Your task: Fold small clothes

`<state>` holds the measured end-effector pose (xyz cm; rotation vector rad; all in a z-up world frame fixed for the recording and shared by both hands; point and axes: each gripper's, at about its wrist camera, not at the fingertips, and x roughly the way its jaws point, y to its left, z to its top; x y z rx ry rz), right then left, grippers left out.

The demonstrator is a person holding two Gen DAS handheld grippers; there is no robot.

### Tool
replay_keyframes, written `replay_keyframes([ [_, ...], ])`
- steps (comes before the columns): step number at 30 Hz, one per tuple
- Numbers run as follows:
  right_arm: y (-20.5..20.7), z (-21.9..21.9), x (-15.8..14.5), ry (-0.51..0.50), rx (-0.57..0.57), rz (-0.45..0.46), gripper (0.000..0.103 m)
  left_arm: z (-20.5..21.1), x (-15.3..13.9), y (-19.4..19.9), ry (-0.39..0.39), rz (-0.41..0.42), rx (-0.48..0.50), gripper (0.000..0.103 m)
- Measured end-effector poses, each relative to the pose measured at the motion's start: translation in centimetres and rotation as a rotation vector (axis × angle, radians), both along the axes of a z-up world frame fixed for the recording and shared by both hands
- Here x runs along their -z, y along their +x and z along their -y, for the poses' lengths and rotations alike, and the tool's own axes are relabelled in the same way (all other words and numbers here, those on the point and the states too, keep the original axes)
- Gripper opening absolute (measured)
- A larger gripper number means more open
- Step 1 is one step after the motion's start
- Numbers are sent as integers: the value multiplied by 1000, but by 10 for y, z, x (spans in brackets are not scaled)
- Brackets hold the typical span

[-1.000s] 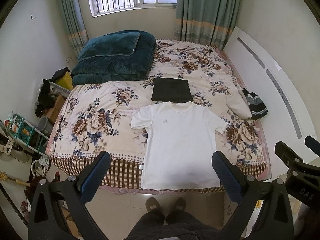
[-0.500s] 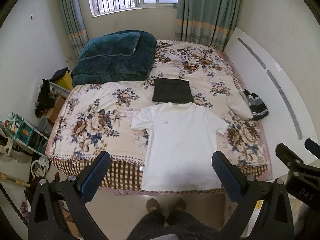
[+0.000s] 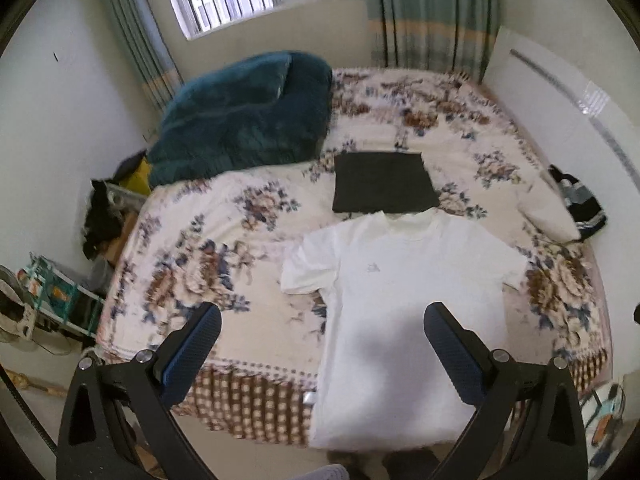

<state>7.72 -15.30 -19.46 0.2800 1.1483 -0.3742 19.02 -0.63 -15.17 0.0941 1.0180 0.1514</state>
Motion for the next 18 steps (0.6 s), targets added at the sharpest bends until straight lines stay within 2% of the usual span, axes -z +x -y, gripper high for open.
replay_keyframes([
  [4, 56, 52, 110, 92, 120, -77, 103, 11, 75, 43, 39, -67, -53, 103],
  [6, 87, 81, 176, 200, 194, -106, 103, 16, 113, 64, 64, -123, -89, 103],
  [9, 128, 114, 270, 354, 307, -143, 101, 16, 181, 95, 47, -223, -170, 103],
  [11, 142, 124, 316, 428, 382, -158, 100, 14, 218, 106, 27, -282, -209, 103],
  [15, 177, 142, 417, 643, 562, -121, 96, 16, 282, 127, 23, -348, -243, 103],
  [17, 190, 142, 453, 728, 632, -96, 87, 13, 316, 136, 0, -383, -267, 103],
  [18, 198, 141, 472, 775, 672, -78, 84, 12, 323, 139, -10, -394, -274, 103],
])
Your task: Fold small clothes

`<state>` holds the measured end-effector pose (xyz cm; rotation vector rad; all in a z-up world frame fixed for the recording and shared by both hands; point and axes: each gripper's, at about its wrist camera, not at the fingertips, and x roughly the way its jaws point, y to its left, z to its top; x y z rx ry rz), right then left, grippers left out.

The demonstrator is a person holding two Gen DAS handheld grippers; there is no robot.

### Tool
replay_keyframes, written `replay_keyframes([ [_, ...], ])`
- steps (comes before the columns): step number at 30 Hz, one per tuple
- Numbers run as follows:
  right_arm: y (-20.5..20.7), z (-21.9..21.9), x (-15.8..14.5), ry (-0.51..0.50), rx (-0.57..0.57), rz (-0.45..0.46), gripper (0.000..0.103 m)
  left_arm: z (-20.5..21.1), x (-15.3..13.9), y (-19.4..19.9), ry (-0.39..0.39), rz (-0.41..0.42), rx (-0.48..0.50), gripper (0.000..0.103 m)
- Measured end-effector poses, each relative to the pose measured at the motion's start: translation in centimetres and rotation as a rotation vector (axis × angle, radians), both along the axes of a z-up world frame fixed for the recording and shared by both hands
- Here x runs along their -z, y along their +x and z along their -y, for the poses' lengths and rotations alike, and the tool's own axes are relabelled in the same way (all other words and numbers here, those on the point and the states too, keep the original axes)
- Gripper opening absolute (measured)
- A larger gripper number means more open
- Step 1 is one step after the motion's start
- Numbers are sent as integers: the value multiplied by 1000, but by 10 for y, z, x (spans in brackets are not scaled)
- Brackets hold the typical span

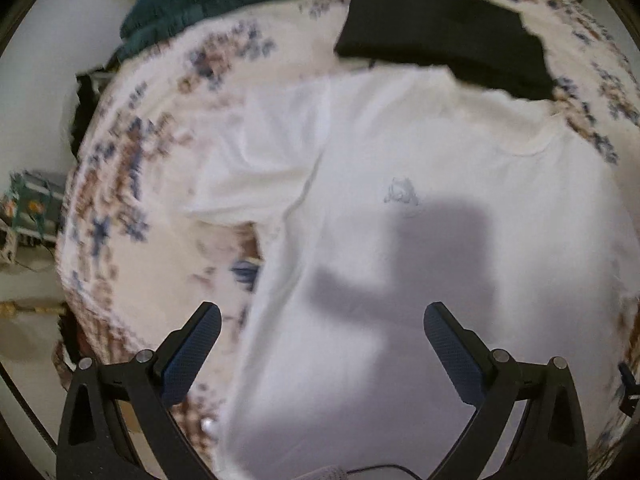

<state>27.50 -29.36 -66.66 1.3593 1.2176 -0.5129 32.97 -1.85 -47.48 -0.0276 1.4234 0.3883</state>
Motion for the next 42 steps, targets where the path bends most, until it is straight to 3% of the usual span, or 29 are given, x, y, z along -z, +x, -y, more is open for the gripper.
replay_keyframes([
  [3, 16, -6, 29, 57, 133, 89, 65, -5, 30, 8, -49, -27, -26, 103],
  [5, 29, -12, 28, -20, 169, 114, 30, -9, 47, 14, -57, -38, -32, 103],
  [7, 44, -21, 21, -105, 138, 94, 14, -16, 53, 16, -69, -36, -43, 103],
  [8, 54, -28, 16, -154, 102, 94, 12, -21, 54, 16, -72, -35, -55, 103],
  [12, 113, -94, -41, -452, -236, 146, 12, -46, 50, 18, -76, -10, -91, 103],
  [16, 162, -218, -72, -687, -682, 228, 9, -77, 40, 17, -44, 35, -108, 103],
  [20, 174, -341, -54, -843, -1053, 269, 9, -108, 35, 12, -4, 66, -120, 103],
  [22, 172, -385, -27, -857, -1203, 229, 9, -123, 38, 6, 13, 59, -132, 103],
  [24, 173, -412, 0, -835, -1315, 146, 15, -139, 41, 0, 16, 49, -157, 103],
  [25, 171, -417, 3, -821, -1328, 126, 19, -146, 42, -4, 13, 48, -167, 103],
  [26, 171, -418, 1, -797, -1316, 129, 30, -153, 44, -6, 7, 47, -177, 103],
  [27, 168, -412, -8, -735, -1278, 161, 38, -163, 45, -10, -7, 48, -195, 103],
  [28, 164, -404, -16, -680, -1239, 189, 54, -169, 46, -13, -20, 48, -208, 103],
  [29, 163, -394, -26, -624, -1172, 211, 61, -176, 47, -15, -45, 47, -228, 103],
  [32, 158, -359, -43, -570, -1035, 199, 63, -199, 55, -20, -124, 57, -297, 103],
  [35, 169, -340, -56, -605, -947, 165, 63, -213, 57, -18, -116, 78, -333, 103],
  [38, 197, -354, -56, -667, -982, 182, 63, -219, 56, -13, -104, 109, -350, 103],
  [42, 240, -380, -5, -691, -1055, 85, 60, -221, 58, -5, -80, 123, -348, 103],
])
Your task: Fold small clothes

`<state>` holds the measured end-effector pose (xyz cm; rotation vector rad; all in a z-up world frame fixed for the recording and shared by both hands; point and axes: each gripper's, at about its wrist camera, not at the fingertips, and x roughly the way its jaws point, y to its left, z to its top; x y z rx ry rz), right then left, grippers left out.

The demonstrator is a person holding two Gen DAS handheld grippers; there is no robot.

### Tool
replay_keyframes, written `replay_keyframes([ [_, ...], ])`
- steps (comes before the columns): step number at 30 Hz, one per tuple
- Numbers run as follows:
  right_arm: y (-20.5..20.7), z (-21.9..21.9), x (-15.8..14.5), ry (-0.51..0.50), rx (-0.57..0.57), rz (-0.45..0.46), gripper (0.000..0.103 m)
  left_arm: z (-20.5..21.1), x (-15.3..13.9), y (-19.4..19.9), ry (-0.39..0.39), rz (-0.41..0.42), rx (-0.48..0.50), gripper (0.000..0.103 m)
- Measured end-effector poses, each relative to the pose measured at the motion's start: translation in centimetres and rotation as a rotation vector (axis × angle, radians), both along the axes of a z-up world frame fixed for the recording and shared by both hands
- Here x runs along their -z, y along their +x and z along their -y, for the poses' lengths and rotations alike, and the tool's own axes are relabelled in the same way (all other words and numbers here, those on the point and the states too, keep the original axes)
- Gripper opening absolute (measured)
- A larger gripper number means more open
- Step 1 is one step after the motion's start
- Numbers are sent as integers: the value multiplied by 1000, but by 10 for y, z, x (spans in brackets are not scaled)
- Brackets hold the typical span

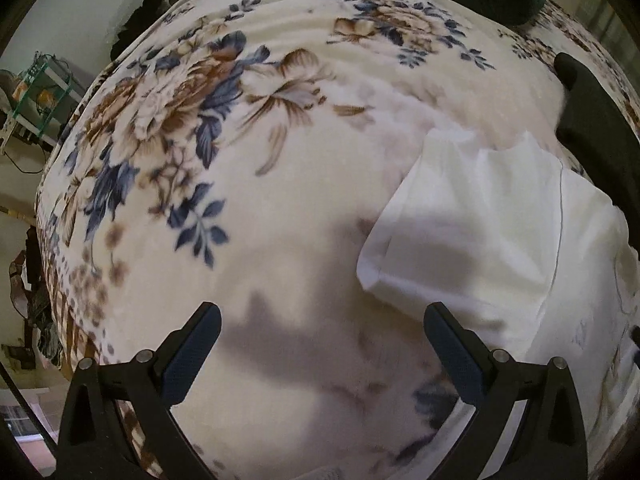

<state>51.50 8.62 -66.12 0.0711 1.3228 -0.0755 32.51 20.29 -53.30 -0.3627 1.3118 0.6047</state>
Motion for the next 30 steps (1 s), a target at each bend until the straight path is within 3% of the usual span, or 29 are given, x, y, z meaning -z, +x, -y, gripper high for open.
replay_keyframes([
  [2, 13, -12, 22, -73, -2, -38, 18, 1, 1, 2, 0, -8, 0, 103],
  [4, 14, -28, 23, -152, -26, 7, 6, 2, 1, 3, 3, -7, -1, 103],
  [6, 6, -52, 13, -202, -97, 87, 5, -1, 2, 4, 16, -3, 4, 103],
  [10, -12, -84, 3, -208, -217, 139, 5, -2, 6, -1, 33, -10, 15, 103],
  [12, -19, -93, 2, -181, -260, 134, 7, -2, 7, -4, 25, -18, 8, 103],
  [13, -16, -92, 1, -145, -270, 103, 13, -2, 8, -5, 19, -16, 3, 103],
  [15, -19, -74, -4, -6, -227, 45, 32, -3, 7, -8, -17, -1, -9, 103],
  [16, -23, -61, -7, 47, -191, 36, 52, -2, 6, -10, -41, 8, -16, 103],
  [17, -31, -41, -13, 117, -134, 34, 61, -3, 5, -11, -77, 18, -27, 103],
  [20, -59, 7, -23, 204, 6, 24, 68, -12, 7, -22, -250, 75, -95, 103],
  [24, -99, 56, -13, 235, 137, -33, 68, -26, 35, -33, -573, 163, -296, 103],
  [26, -114, 70, -4, 215, 172, -68, 68, -27, 48, -30, -672, 226, -388, 100],
  [27, -121, 76, 0, 210, 190, -85, 68, -27, 50, -28, -684, 247, -413, 97],
  [29, -132, 85, 9, 200, 218, -106, 68, -29, 52, -16, -668, 299, -437, 79],
  [30, -136, 88, 11, 200, 230, -108, 68, -29, 50, -4, -620, 300, -422, 45],
])
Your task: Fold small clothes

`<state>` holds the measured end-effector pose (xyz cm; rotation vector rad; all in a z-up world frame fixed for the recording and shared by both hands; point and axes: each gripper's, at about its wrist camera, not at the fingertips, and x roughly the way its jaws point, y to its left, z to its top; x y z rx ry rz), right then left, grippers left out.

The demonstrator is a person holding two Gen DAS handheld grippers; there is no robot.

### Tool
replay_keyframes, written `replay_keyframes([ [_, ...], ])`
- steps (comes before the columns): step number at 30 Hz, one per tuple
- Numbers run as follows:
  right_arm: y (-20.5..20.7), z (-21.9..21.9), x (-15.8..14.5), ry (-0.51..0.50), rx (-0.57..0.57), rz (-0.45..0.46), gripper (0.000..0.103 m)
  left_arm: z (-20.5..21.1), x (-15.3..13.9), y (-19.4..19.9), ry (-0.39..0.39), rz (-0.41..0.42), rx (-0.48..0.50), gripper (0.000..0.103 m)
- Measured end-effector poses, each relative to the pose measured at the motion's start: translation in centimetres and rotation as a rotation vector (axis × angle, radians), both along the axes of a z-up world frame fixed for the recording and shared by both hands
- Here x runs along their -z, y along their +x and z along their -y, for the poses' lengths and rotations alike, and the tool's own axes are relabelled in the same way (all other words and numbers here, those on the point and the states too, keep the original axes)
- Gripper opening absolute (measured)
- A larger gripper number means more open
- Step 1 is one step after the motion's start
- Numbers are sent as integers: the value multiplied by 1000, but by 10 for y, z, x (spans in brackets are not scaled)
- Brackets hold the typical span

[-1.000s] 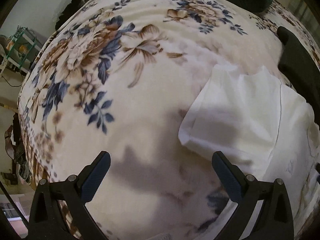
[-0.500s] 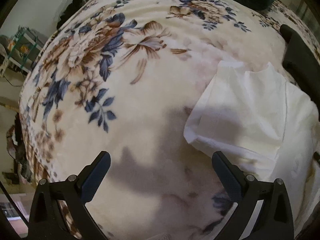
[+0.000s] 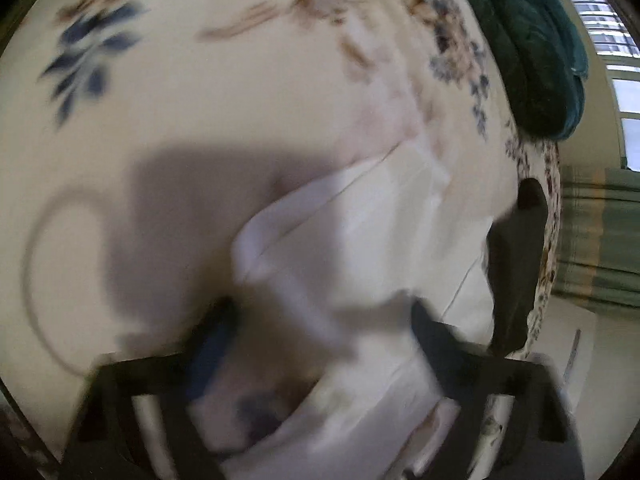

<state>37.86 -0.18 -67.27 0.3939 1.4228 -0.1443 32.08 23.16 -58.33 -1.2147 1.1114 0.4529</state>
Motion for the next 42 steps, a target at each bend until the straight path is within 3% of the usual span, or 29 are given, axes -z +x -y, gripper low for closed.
replay_keyframes([
  [1, -3, 3, 2, 0, 8, -1, 68, 0, -2, 9, 30, 1, 16, 13],
  [2, -5, 5, 3, 0, 17, 0, 68, 4, -4, 14, 40, 16, 25, 3],
  [5, -12, 12, 4, -7, 39, 10, 68, 15, -32, 38, 187, 72, 130, 3],
  [6, -14, 16, 3, -6, 48, 15, 68, 31, -50, 48, 295, 94, 223, 3],
  [8, -16, 24, 0, -4, 62, 20, 68, 60, -71, 61, 433, 141, 371, 3],
  [9, -17, 31, -2, -2, 69, 21, 68, 91, -83, 66, 525, 169, 495, 3],
  [12, -22, 46, -4, -6, 72, 18, 68, 162, -84, 67, 585, 209, 769, 7],
  [15, -25, 59, -10, -11, 66, 14, 68, 207, -74, 50, 559, 223, 955, 13],
  [18, -21, 61, -24, 18, 35, 30, 68, 209, -71, 32, 587, 168, 983, 33],
  [20, -15, 57, -32, 67, -1, 52, 68, 193, -68, 31, 595, 127, 955, 80],
  [21, -10, 52, -35, 110, -29, 60, 68, 184, -67, 37, 592, 121, 923, 84],
  [24, 9, 27, -39, 222, -80, 65, 68, 153, -61, 43, 599, 85, 835, 84],
  [27, 37, -19, -39, 305, -130, 44, 68, 144, -54, 54, 664, 45, 827, 84],
  [29, 46, -40, -35, 322, -178, 37, 68, 144, -45, 59, 664, 26, 860, 84],
  [32, 55, -76, -27, 267, -298, 8, 68, 142, -53, 63, 598, 53, 835, 84],
  [35, 42, -99, -11, 187, -444, -69, 68, 136, -65, 48, 626, 36, 809, 84],
  [39, 15, -107, 13, 55, -579, -137, 68, 135, -40, 46, 662, -80, 825, 84],
  [42, -9, -88, 4, 35, -577, -154, 68, 148, -12, 49, 657, -151, 931, 84],
])
